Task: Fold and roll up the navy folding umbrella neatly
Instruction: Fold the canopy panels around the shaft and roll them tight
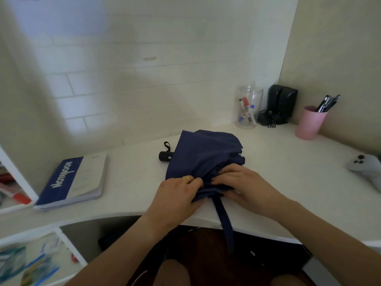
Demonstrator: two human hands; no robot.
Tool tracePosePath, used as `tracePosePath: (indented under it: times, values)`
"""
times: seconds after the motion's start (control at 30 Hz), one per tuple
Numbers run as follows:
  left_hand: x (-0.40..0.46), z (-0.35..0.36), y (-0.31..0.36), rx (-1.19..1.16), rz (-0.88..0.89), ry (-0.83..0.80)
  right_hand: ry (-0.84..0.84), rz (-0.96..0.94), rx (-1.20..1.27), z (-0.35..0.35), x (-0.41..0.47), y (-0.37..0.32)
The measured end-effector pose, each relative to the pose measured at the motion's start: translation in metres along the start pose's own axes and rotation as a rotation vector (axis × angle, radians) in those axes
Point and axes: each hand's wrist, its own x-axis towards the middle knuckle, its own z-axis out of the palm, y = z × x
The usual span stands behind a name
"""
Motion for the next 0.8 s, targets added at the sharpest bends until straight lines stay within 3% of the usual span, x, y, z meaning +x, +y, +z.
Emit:
tracePosePath:
  times: [0.13, 0.3, 0.43, 0.67, 0.8]
  values:
    - [0.005, -0.005, -0.007, -0.112, -0.018, 0.054, -0.098, -0.042, -0.169, -0.007, -0.005, 0.004]
    - [0.017, -0.013, -0.014, -0.264, -0.074, 0.048, 0.012, -0.106, -0.356, 0.005, 0.007, 0.005]
    - [0.011, -0.010, -0.019, -0.227, -0.062, 0.023, -0.098, -0.163, -0.293, -0.009, 0.014, 0.005]
    - [-0.005, 0.005, -0.014, -0.221, -0.063, -0.011, -0.222, -0.077, 0.028, -0.013, -0.003, -0.004]
    - [-0.016, 0.007, -0.011, -0.177, 0.007, -0.010, -0.345, -0.047, 0.034, -0.008, -0.018, -0.012]
